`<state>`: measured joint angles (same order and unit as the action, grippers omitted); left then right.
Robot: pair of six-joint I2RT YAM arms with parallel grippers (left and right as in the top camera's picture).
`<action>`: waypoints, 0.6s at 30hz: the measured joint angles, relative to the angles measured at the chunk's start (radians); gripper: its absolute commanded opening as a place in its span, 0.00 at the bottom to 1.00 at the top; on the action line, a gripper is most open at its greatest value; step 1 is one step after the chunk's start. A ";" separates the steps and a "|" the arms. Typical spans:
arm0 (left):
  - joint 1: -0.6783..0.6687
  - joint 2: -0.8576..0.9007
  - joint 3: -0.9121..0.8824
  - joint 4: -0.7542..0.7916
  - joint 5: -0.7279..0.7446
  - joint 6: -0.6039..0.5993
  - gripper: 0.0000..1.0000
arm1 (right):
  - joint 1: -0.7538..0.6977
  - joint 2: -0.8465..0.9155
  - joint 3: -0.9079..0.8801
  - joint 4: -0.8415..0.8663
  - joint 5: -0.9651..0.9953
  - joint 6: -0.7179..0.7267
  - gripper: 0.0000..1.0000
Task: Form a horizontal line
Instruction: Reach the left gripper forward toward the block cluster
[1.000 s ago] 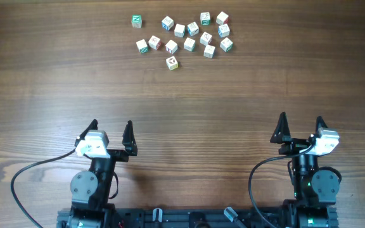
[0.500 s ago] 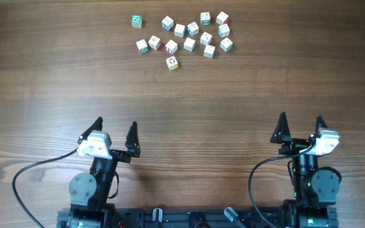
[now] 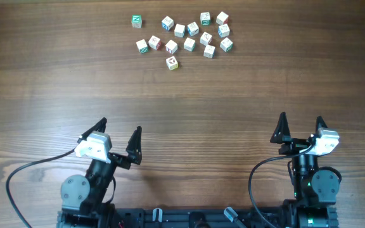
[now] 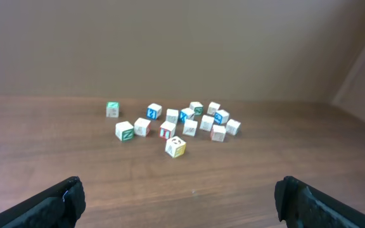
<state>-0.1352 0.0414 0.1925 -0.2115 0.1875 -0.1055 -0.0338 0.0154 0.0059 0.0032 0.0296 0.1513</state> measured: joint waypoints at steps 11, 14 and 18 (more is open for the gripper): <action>0.000 0.268 0.278 -0.175 0.020 -0.005 1.00 | 0.000 0.000 0.000 0.000 0.000 0.000 1.00; 0.000 0.354 0.364 -0.236 0.034 -0.007 1.00 | 0.000 0.000 0.000 0.000 0.000 0.000 1.00; 0.000 0.486 0.510 -0.329 0.080 -0.008 1.00 | 0.000 0.000 0.000 0.000 0.000 0.000 1.00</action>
<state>-0.1352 0.5274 0.7029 -0.5404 0.2680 -0.1139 -0.0338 0.0154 0.0059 0.0036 0.0292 0.1513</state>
